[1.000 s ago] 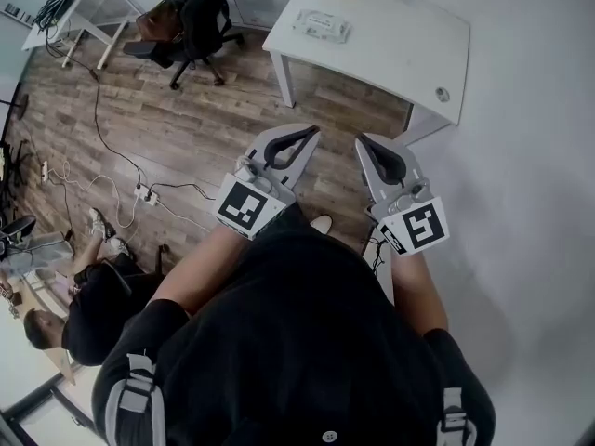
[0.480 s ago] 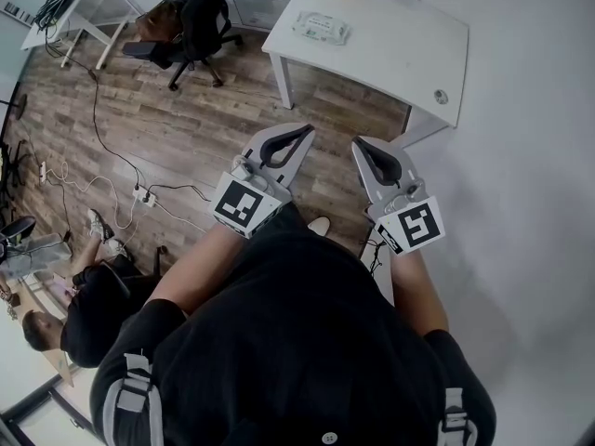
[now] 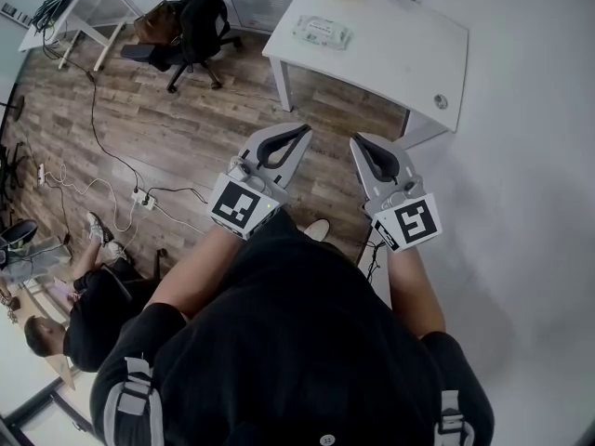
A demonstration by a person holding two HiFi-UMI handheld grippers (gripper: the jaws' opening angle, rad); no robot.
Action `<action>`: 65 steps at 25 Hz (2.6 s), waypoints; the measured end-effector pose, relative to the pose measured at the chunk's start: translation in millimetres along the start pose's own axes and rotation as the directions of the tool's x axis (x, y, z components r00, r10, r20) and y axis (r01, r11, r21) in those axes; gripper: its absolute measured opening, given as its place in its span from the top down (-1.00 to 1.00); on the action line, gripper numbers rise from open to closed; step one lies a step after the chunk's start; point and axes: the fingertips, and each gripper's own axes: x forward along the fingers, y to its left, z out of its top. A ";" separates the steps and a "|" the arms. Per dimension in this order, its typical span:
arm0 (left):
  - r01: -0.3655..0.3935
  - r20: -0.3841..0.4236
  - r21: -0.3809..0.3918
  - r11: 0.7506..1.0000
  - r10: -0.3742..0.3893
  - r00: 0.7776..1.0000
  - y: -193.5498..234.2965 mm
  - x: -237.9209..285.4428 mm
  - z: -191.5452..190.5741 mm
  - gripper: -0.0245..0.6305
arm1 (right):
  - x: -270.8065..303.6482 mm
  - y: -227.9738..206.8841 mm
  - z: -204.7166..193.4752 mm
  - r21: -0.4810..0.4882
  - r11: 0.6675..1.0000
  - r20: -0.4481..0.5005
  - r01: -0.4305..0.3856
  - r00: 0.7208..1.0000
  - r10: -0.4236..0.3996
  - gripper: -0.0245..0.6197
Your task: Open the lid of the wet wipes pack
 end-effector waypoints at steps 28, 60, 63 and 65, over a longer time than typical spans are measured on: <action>0.110 0.028 -0.030 0.994 -0.109 0.994 125.2 27.5 -5.8 0.91 | 118.3 -44.7 -2.6 0.054 0.978 0.004 0.204 0.979 -0.204 -0.04; 0.175 0.040 -0.070 0.982 -0.173 0.984 257.3 50.1 -32.9 0.91 | 237.6 -84.3 -30.9 0.082 0.937 -0.096 0.340 0.938 -0.332 -0.20; 0.167 0.037 -0.060 0.984 -0.165 0.986 261.0 61.3 -33.8 0.91 | 242.6 -95.3 -33.6 0.084 0.941 -0.088 0.329 0.943 -0.322 -0.20; 0.154 0.033 -0.057 0.986 -0.153 0.988 265.2 71.3 -36.0 0.91 | 246.0 -107.1 -39.2 0.092 0.941 -0.086 0.324 0.945 -0.317 -0.20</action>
